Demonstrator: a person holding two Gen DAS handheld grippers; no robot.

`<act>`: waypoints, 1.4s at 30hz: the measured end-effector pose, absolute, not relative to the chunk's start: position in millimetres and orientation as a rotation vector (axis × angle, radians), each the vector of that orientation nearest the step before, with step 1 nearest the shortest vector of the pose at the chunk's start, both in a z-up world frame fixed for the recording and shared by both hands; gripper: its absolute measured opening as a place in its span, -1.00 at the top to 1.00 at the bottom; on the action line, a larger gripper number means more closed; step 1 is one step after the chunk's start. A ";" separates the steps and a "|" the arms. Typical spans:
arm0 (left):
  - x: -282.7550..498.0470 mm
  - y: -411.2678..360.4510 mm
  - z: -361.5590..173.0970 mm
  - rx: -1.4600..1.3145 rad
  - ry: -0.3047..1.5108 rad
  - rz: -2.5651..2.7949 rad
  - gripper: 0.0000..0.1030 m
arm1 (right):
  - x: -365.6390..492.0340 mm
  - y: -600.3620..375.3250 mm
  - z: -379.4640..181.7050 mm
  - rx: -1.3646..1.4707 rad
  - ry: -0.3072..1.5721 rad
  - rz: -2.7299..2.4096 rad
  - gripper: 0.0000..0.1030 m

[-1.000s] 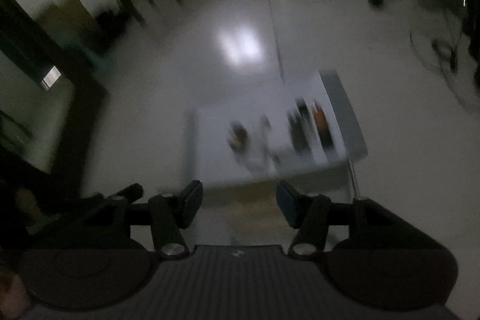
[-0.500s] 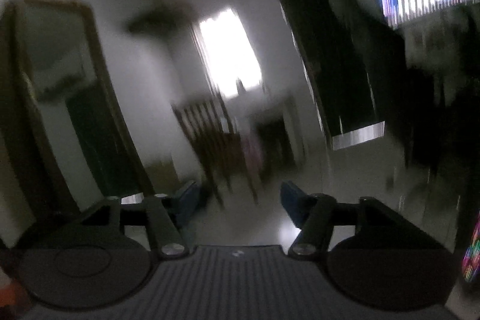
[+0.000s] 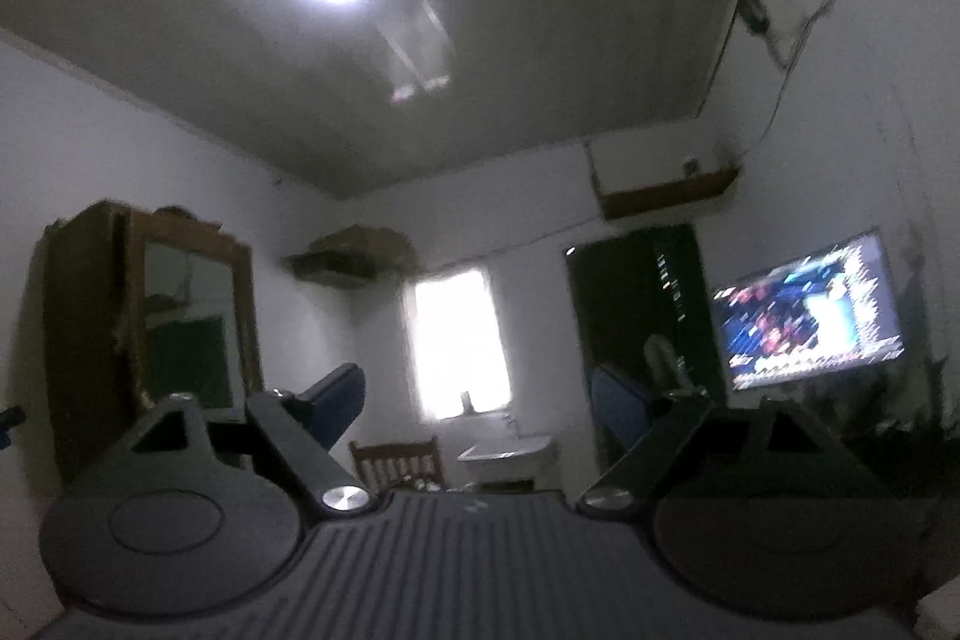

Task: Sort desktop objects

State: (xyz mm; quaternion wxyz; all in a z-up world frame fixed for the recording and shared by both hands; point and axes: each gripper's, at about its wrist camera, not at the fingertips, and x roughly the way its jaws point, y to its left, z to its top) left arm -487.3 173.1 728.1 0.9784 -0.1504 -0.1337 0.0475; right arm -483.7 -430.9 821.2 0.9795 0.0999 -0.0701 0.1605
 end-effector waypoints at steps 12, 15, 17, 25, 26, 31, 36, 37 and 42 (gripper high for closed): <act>-451.7 120.5 741.7 -0.022 0.024 0.263 -1.00 | -469.5 -426.6 808.9 0.179 0.020 0.208 -1.00; -421.7 102.8 700.4 -0.025 0.118 0.202 -1.00 | -427.1 -405.2 759.4 0.153 0.121 0.195 -1.00; -391.9 91.6 664.0 -0.031 0.182 0.157 -1.00 | -402.1 -389.6 723.2 0.127 0.173 0.188 -1.00; -265.5 49.9 509.1 0.011 0.432 0.029 -1.00 | -313.1 -342.5 557.6 0.106 0.337 0.174 -1.00; -250.7 47.0 487.6 0.019 0.457 0.022 -1.00 | -299.4 -337.4 534.6 0.110 0.357 0.171 -1.00; -180.7 43.4 377.2 0.045 0.568 0.003 -1.00 | -226.4 -315.2 411.6 0.137 0.464 0.139 -1.00; -110.7 39.8 266.9 0.071 0.678 -0.015 -1.00 | -148.2 -297.8 297.6 0.090 0.567 0.099 -1.00; -96.7 39.1 244.8 0.076 0.700 -0.019 -1.00 | -132.3 -295.2 273.9 0.085 0.592 0.105 -1.00; -26.9 37.2 137.1 0.088 0.810 -0.038 -1.00 | -54.3 -285.0 160.3 0.037 0.745 0.162 -1.00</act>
